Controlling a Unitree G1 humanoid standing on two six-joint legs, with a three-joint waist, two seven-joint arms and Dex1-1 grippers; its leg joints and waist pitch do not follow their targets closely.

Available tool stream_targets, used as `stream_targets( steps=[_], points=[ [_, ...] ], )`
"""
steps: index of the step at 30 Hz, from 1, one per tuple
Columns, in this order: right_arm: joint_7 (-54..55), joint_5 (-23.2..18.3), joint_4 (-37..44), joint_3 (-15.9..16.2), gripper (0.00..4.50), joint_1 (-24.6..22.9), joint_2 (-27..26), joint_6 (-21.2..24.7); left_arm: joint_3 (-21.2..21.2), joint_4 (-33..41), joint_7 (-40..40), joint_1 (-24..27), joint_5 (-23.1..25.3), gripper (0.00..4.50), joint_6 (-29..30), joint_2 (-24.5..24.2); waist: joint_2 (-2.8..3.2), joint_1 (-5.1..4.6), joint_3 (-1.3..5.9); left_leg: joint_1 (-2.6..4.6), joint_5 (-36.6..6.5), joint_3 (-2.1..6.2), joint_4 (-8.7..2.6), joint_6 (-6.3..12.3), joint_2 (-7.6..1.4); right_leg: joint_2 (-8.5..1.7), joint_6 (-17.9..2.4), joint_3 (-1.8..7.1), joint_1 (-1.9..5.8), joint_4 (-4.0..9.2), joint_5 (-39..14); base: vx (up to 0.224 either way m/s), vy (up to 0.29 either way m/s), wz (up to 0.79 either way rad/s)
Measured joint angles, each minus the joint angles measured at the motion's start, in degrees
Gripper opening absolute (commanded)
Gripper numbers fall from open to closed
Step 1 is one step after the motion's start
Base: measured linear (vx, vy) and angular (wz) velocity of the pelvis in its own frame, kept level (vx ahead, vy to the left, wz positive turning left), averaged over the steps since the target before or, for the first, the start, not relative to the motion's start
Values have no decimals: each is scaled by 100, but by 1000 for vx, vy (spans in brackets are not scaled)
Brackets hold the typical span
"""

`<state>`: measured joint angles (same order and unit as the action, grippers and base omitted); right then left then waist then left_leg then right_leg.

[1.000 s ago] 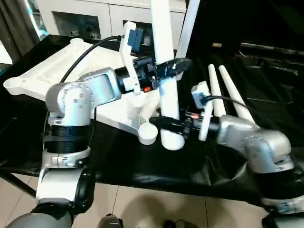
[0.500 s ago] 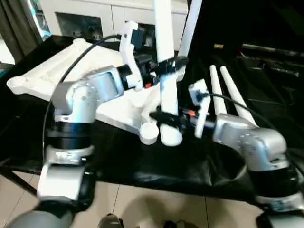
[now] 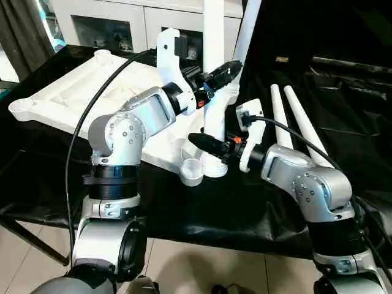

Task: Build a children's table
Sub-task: Pick table leg

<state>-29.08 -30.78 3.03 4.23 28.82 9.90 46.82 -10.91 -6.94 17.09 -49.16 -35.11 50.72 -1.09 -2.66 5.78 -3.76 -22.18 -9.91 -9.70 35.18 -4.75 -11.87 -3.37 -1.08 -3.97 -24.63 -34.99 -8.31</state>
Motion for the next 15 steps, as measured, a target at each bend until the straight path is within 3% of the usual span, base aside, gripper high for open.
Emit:
stream_targets(
  steps=[2,5,8,12,15],
  points=[
    [-84,-77,-53,-7,194,18,-2,-11,-1,20,9,1,-5,317,2,-10,0,-1,0,0,0,0,0,0,0,0,1,0,0,1,0,0,0,0],
    [-219,-217,-97,-58,266,32,3,48,-5,70,20,1,-26,300,3,-43,0,1,0,-1,0,1,0,0,0,0,1,0,0,2,0,0,0,0],
    [-437,-343,-77,-62,268,53,218,266,-86,67,156,1,-137,283,43,-184,0,3,0,-2,0,1,0,0,0,0,1,1,0,4,0,0,0,0],
    [-733,-670,-92,-221,275,77,576,925,-122,64,670,5,-403,239,298,-448,-1,25,0,-3,0,-1,0,0,0,0,2,0,0,4,0,0,0,0],
    [-1013,-1032,-89,-376,275,78,686,1211,-147,83,1210,6,-848,213,624,-552,-1,65,0,-3,0,-4,0,0,0,0,1,1,-1,4,0,0,0,0]
  ],
)
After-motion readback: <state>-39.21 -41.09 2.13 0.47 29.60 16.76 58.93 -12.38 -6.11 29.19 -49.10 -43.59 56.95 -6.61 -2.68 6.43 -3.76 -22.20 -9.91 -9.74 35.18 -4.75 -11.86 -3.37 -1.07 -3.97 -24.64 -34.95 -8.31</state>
